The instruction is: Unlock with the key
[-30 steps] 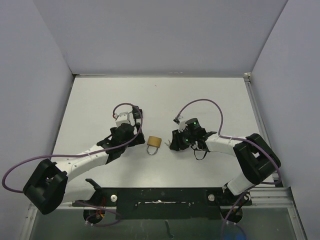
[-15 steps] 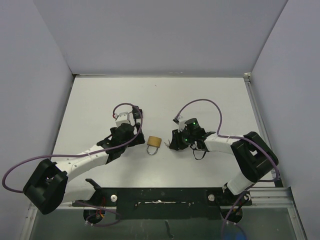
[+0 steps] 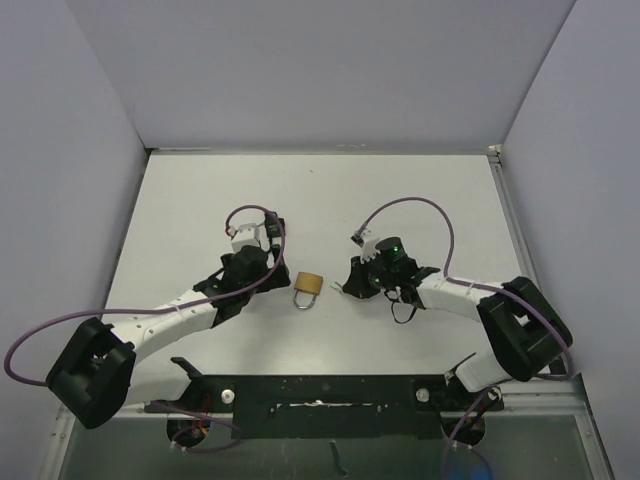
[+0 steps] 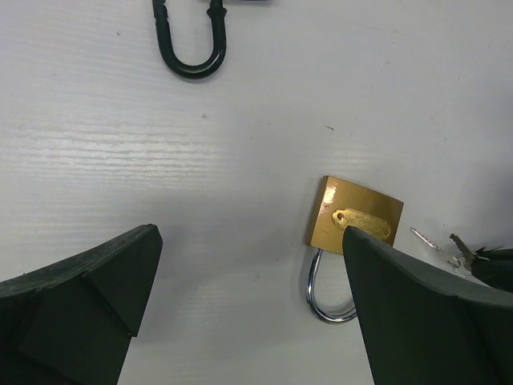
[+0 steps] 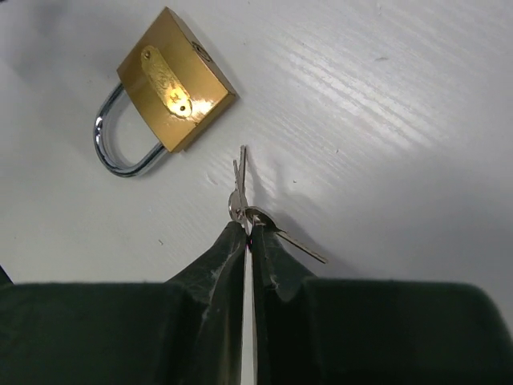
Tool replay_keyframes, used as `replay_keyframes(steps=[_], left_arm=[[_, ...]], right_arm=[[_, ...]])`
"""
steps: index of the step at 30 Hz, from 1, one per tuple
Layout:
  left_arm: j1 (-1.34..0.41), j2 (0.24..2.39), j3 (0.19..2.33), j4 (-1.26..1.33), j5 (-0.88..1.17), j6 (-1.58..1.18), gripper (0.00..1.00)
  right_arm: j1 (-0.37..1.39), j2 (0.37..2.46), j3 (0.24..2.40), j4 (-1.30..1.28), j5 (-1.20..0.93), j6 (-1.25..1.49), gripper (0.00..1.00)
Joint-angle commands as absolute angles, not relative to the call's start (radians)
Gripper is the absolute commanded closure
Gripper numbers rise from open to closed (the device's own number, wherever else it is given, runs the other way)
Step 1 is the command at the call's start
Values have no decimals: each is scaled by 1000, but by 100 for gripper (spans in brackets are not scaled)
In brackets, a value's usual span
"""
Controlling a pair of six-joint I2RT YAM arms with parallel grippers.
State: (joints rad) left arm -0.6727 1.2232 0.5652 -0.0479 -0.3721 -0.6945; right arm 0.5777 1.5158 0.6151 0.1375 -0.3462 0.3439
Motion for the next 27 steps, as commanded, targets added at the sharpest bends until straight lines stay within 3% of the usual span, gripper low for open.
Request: replay_keyframes(steps=[1, 13, 22, 27], left_arm=[[-669, 1206, 569, 35, -351, -676, 2], [-676, 1225, 588, 107, -239, -597, 5], [-682, 1241, 597, 119, -210, -569, 5], [-683, 1250, 572, 260, -94, -513, 9]], right_arm=[[583, 1381, 621, 157, -298, 309, 98], [569, 1289, 741, -12, -231, 206, 100], [508, 1314, 782, -57, -343, 198, 100], [497, 1324, 788, -61, -404, 181, 100]])
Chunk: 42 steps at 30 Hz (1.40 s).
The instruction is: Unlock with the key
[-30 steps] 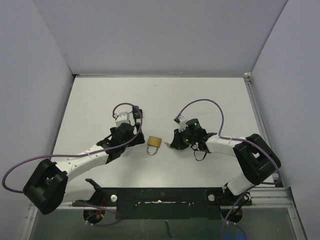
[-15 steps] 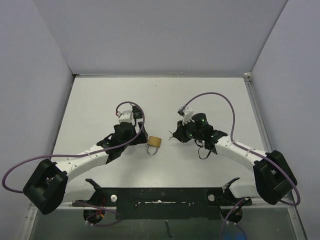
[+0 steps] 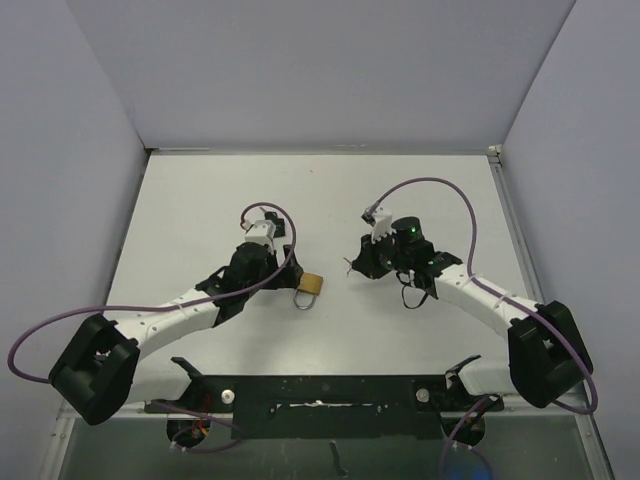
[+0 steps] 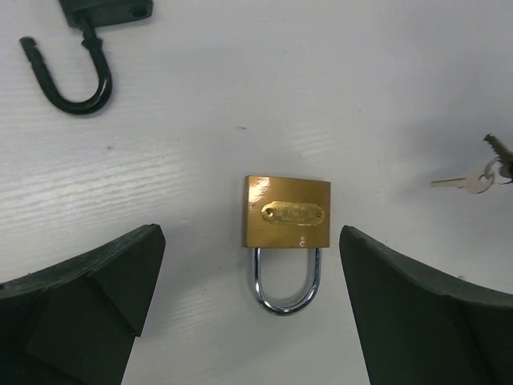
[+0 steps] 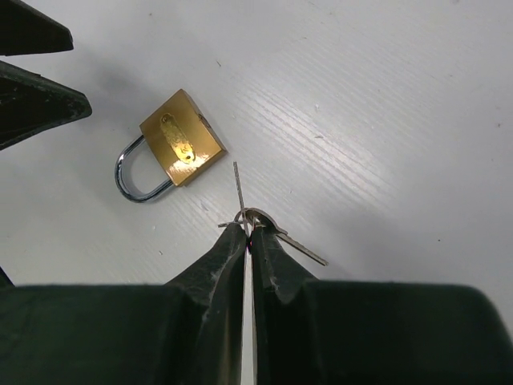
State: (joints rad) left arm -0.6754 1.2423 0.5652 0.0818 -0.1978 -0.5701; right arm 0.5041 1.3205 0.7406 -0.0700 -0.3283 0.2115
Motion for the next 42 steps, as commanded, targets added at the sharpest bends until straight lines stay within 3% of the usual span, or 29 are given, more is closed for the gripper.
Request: replay_keyframes(steps=[1, 13, 42], left_arm=[[-684, 1253, 564, 307, -57, -495, 11], [-684, 1387, 612, 524, 233, -410, 29], [-685, 1372, 602, 436, 195, -396, 29]], right_arm=[[497, 1327, 792, -65, -418, 175, 100], [487, 1350, 798, -53, -522, 176, 100], [477, 1384, 807, -70, -539, 178, 100]])
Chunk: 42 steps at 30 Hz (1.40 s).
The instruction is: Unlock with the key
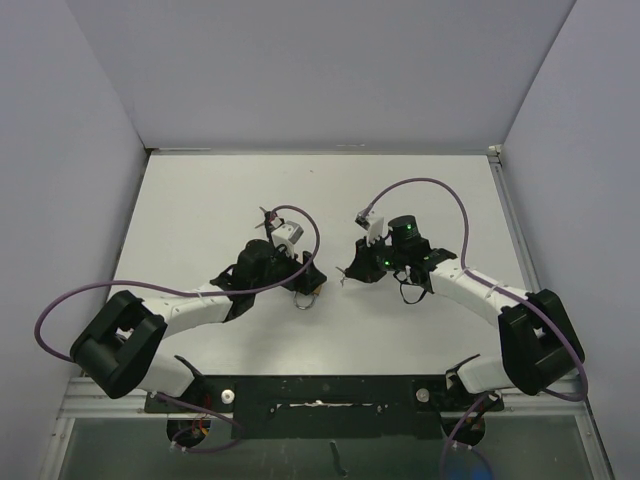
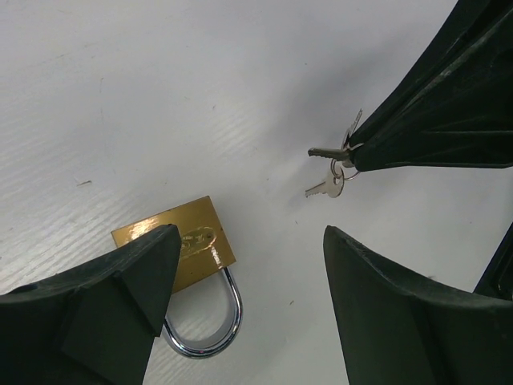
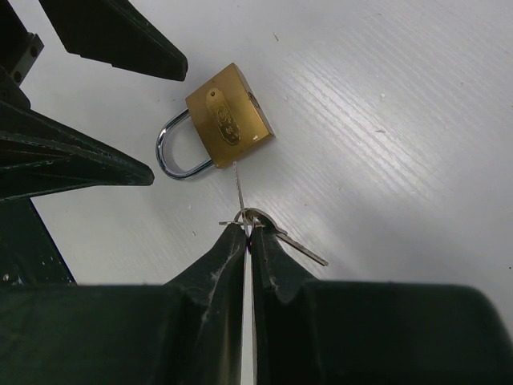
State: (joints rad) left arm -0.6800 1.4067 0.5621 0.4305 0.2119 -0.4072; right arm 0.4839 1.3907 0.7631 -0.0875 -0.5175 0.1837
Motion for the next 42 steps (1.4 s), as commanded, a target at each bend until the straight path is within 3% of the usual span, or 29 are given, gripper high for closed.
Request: replay_keyframes(steps=[1, 12, 22, 37, 42], left_arm=[[-686, 1371, 604, 429, 188, -398, 29], [-693, 1438, 636, 550, 269, -390, 26], [-681, 1527, 633, 724, 451, -414, 35], [-639, 1559, 544, 957, 449, -571, 45], [-602, 1595, 512, 1086, 485, -647, 53]], right_arm=[[477, 1385, 807, -71, -540, 179, 100], [476, 1394, 813, -57, -604, 171, 100], [477, 1385, 799, -30, -666, 183, 100], [435, 1402, 755, 126, -800, 306, 100], [434, 1412, 753, 136, -814, 313, 100]])
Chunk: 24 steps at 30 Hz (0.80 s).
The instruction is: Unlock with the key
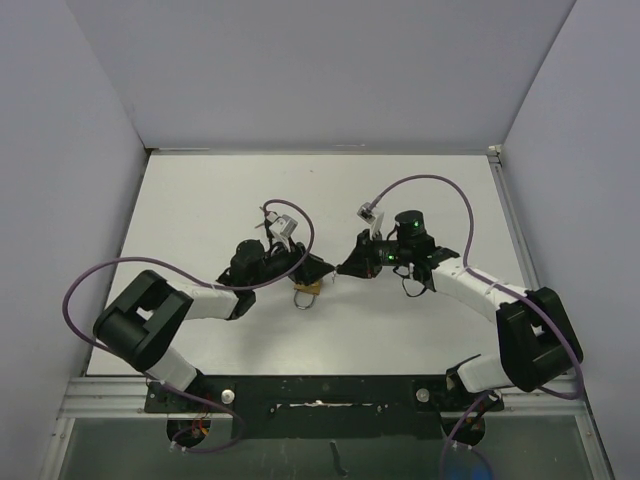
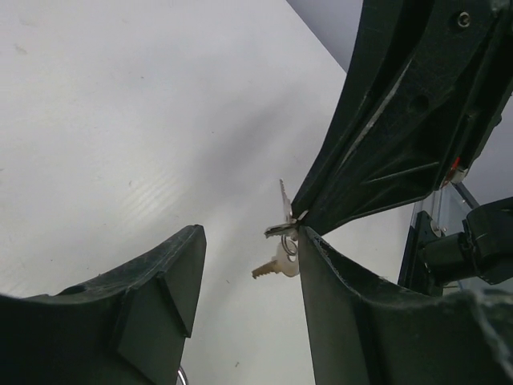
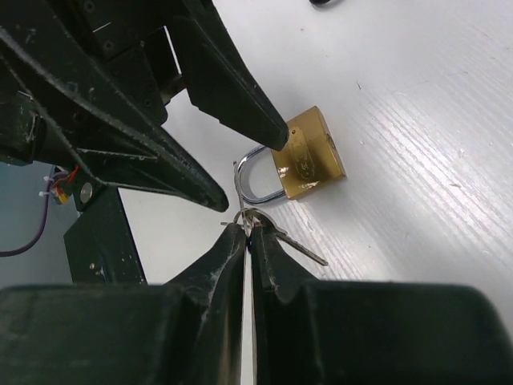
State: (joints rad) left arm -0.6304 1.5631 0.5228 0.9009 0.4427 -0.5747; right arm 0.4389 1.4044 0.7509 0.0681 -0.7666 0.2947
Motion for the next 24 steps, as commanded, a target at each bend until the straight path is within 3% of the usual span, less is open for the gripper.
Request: replay_keyframes(steps=[1, 24], left_arm=[[-599, 1602, 511, 1101, 492, -657, 54], [-594, 1694, 499, 1285, 561, -733, 63]], right_arm=[[434, 1414, 752, 139, -816, 314, 100], [431, 1452, 760, 174, -834, 337, 100]])
